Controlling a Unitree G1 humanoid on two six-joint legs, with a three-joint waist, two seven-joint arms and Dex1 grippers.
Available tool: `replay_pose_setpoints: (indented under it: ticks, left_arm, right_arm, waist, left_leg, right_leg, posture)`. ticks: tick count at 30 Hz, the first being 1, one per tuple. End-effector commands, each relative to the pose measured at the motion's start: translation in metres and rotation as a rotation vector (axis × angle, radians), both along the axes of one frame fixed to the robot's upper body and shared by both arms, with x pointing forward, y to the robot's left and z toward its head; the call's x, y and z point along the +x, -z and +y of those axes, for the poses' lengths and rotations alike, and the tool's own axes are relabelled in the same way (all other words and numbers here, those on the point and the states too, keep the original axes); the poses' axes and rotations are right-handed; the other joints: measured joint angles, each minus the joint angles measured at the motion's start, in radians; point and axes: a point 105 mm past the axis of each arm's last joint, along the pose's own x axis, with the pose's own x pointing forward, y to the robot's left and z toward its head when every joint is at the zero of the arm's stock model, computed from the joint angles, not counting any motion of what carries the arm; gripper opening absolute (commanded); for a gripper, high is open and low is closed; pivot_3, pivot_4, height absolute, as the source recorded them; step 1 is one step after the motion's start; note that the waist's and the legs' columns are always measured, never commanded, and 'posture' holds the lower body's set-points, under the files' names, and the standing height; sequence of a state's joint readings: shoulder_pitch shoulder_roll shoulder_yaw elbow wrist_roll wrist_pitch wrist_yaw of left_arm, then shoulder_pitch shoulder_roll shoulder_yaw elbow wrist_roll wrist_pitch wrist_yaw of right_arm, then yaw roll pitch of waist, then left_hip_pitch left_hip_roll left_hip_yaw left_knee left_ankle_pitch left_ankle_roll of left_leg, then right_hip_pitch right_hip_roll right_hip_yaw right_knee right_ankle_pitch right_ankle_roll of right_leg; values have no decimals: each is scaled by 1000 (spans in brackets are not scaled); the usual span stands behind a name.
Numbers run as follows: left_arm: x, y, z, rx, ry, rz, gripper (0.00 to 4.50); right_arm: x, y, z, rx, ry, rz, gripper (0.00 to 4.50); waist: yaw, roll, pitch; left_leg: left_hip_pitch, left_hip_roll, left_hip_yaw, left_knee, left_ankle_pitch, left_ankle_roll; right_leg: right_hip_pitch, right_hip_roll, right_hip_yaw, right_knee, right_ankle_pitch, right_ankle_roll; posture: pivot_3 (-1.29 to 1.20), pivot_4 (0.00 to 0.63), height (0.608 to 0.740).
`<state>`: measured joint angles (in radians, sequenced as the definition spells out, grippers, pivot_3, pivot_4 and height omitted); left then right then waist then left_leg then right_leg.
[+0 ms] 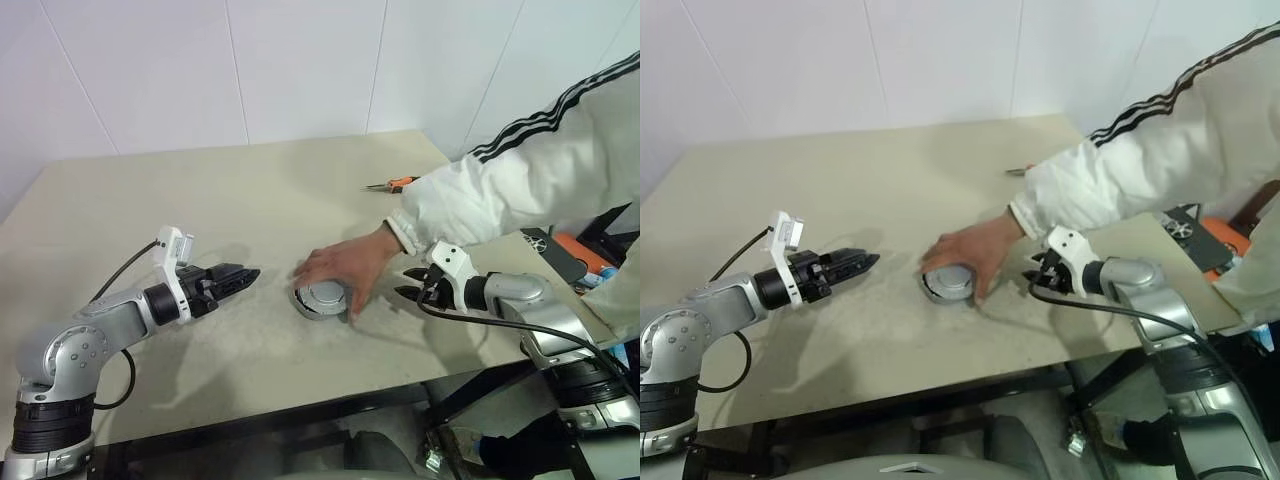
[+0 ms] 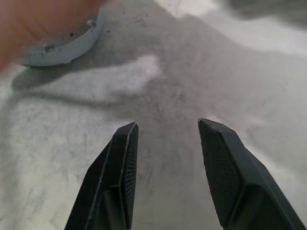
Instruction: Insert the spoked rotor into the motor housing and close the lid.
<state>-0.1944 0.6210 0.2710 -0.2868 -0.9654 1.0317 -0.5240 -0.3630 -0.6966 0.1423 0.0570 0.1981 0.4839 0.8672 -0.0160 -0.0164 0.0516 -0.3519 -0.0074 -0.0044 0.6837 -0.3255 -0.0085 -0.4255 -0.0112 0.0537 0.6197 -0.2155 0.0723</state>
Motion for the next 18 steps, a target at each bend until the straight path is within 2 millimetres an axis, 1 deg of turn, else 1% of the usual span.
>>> replay_pose_setpoints:
  ticks: [1,11,18]
  left_arm:
    - [3,-11,1,8,5,-56,2884]
    - [5,-11,1,9,10,-66,2884]
    - [2,-8,1,8,14,-61,2884]
  right_arm:
    - [9,-22,1,9,5,-84,2080]
    - [12,-26,9,26,3,-92,2080]
    - [5,-20,17,40,-3,-65,2080]
  waist:
    - [0,0,0]
    - [0,0,0]
    - [0,0,0]
  left_leg:
    - [0,0,0,0,0,0]
    - [0,0,0,0,0,0]
    - [0,0,0,0,0,0]
  right_leg:
    - [0,0,0,0,0,0]
    - [0,0,0,0,0,0]
    - [0,0,0,0,0,0]
  posture:
    - [0,0,740]
    - [0,0,740]
    - [0,0,740]
